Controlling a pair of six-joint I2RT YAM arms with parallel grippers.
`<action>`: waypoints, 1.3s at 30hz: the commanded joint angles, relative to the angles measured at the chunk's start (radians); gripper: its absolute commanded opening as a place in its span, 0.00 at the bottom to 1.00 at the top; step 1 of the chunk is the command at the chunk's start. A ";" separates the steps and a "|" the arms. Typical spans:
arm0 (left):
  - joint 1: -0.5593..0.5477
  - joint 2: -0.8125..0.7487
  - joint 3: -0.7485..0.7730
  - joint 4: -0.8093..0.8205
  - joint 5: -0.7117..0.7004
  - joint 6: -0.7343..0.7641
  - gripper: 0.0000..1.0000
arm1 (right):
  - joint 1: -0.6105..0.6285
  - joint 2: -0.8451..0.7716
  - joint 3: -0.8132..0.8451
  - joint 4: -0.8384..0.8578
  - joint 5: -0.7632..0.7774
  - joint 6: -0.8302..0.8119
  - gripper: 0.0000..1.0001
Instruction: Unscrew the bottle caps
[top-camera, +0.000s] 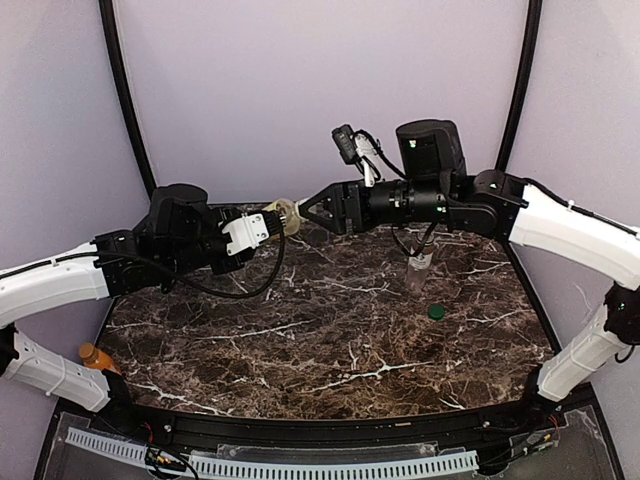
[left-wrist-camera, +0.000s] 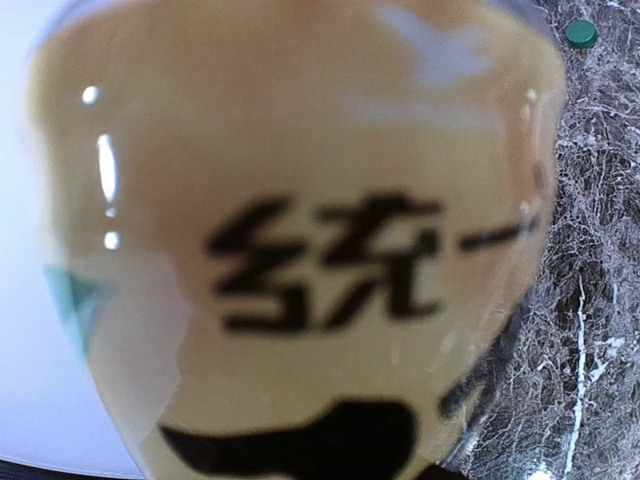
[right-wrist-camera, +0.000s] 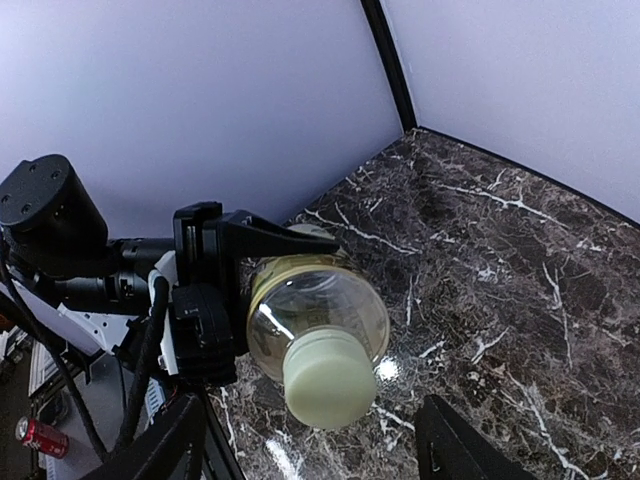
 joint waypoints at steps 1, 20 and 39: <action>-0.003 -0.030 -0.021 0.047 -0.036 0.021 0.01 | -0.001 0.035 0.056 -0.032 -0.051 0.072 0.64; -0.003 -0.039 -0.033 0.047 -0.015 0.029 0.01 | -0.033 0.075 0.053 0.020 -0.045 0.087 0.44; -0.003 -0.032 -0.027 0.038 -0.003 0.034 0.01 | -0.046 0.076 0.057 0.054 -0.095 0.069 0.41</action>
